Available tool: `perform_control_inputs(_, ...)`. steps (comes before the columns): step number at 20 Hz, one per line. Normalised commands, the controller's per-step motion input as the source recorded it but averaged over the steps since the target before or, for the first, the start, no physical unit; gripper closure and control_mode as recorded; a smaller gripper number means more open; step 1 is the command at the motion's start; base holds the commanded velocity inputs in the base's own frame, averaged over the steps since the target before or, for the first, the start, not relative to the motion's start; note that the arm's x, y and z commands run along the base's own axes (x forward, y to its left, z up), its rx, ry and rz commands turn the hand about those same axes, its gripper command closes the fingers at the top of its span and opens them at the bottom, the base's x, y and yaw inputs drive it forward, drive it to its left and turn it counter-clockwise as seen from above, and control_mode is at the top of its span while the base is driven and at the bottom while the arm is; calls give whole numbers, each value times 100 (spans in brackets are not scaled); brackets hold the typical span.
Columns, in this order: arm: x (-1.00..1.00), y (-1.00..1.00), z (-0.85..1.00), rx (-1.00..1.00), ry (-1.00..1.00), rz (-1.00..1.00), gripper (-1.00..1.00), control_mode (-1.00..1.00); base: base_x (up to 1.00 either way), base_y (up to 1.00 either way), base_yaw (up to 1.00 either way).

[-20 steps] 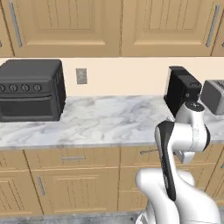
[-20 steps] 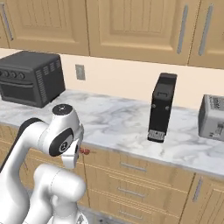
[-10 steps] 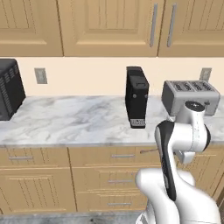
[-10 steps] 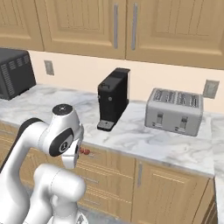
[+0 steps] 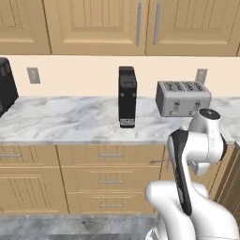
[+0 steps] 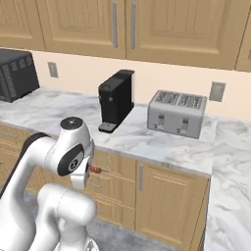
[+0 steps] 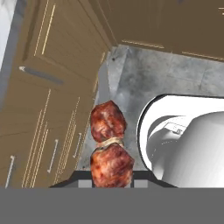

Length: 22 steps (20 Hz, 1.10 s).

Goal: Place the cold items (broccoli and cucumber) from the fridge in one tupperware on the dining counter. Place the warm items (kebab skewer and hot dog) in the stove area in another tupperware.

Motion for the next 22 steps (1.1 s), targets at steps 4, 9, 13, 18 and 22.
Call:
perform_control_inputs(4, 0, 0, 0, 0, 0, 0, 100, 100, -100, 27, 0)
perform_control_inputs(9, 0, 0, 0, 0, 0, 0, 100, 100, -100, 4, 0)
perform_control_inputs(13, 0, 0, 0, 0, 0, 0, 100, 100, -100, 0, 12)
perform_control_inputs(18, 0, 0, 0, 0, 0, 0, 100, 100, -100, 0, 20)
perform_control_inputs(22, 0, 0, 0, 0, 0, 0, 100, 100, -100, -12, 21)
